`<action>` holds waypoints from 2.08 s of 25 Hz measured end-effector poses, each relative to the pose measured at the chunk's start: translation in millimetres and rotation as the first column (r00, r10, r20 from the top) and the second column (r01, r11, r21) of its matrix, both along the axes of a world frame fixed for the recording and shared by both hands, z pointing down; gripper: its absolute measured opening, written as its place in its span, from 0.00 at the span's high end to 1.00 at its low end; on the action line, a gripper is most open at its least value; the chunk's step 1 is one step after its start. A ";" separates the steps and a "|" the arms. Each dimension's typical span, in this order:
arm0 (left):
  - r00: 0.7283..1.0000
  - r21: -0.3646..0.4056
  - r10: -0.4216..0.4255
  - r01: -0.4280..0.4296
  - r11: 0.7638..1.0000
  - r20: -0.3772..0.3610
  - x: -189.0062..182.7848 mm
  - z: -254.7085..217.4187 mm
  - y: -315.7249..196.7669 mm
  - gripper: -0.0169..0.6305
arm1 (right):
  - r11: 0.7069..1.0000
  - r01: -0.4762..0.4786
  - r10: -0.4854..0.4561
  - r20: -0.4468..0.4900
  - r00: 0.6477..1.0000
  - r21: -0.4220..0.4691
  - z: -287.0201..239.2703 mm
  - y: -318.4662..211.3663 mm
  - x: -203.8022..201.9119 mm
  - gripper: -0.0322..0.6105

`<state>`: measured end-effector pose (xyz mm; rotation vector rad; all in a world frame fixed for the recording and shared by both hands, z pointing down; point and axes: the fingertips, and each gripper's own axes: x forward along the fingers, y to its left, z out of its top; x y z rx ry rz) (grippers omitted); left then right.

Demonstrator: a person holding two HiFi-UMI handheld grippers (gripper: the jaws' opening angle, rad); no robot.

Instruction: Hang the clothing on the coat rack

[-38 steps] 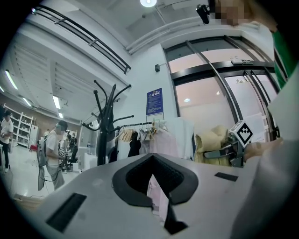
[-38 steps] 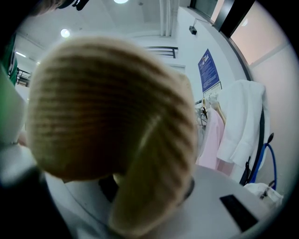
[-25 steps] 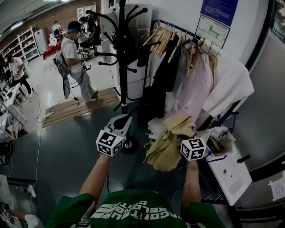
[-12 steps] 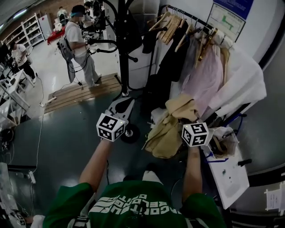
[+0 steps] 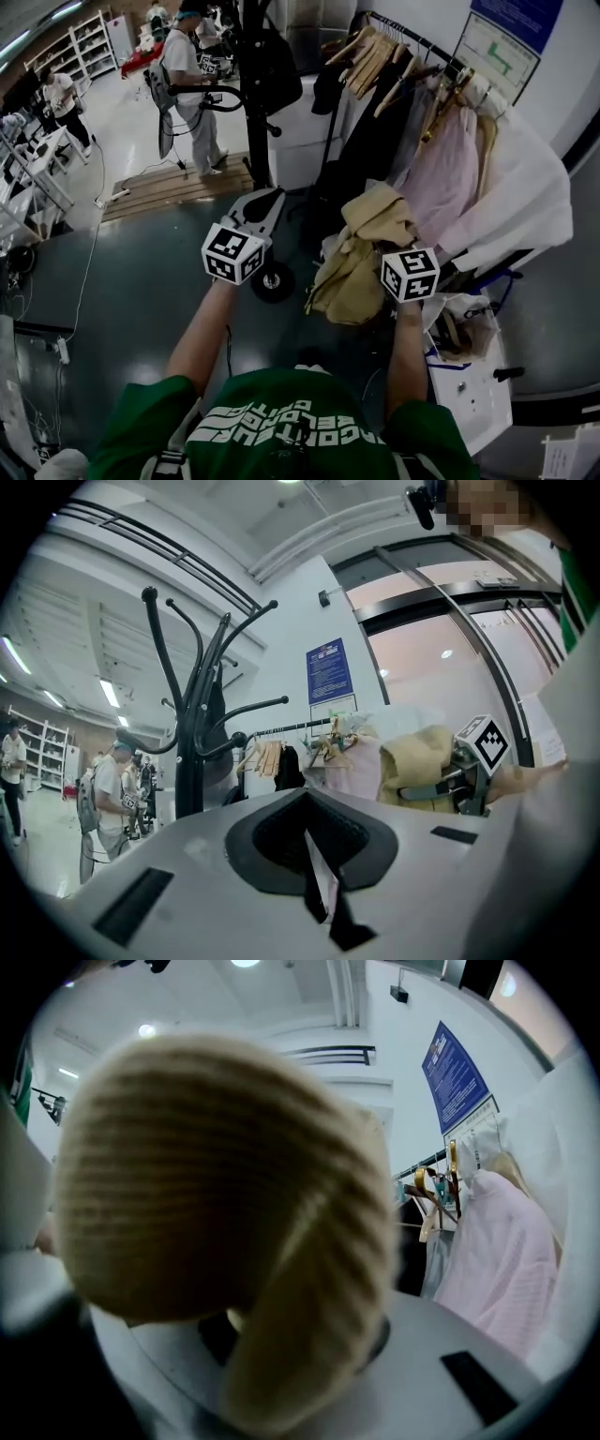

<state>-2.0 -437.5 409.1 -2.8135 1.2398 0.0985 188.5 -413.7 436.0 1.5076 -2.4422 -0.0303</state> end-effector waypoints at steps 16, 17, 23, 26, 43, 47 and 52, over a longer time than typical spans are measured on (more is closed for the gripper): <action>0.993 0.033 -0.119 0.119 0.992 -0.019 21.8 -65.2 -28.0 0.97 | 0.989 0.142 -0.144 0.055 0.988 0.044 -73.1 -49.7 5.7 0.84; 0.992 0.035 -0.122 0.123 0.992 -0.017 21.7 -71.2 -29.5 0.97 | 0.988 0.146 -0.149 0.065 0.987 0.044 -79.7 -53.1 4.1 0.84; 0.991 0.046 -0.129 0.131 0.990 -0.034 21.1 -103.0 -39.1 0.97 | 0.985 0.165 -0.170 0.106 0.980 0.047 -117.3 -76.0 -4.5 0.84; 0.992 0.060 -0.126 0.128 0.990 -0.033 19.5 -116.7 -47.0 0.97 | 0.984 0.172 -0.177 0.119 0.977 0.057 -135.6 -88.2 -9.4 0.84; 0.994 0.090 -0.108 0.110 0.990 -0.034 7.6 -161.0 -98.3 0.97 | 0.985 0.146 -0.153 0.085 0.985 0.088 -192.3 -172.8 -21.9 0.84; 0.994 0.100 -0.103 0.106 0.989 -0.038 6.9 -165.6 -104.5 0.97 | 0.987 0.144 -0.149 0.071 0.986 0.075 -190.0 -188.8 -28.8 0.84; 0.995 0.107 -0.098 0.101 0.989 -0.032 6.6 -166.7 -107.5 0.97 | 0.987 0.152 -0.155 0.062 0.986 0.058 -184.1 -203.7 -37.1 0.84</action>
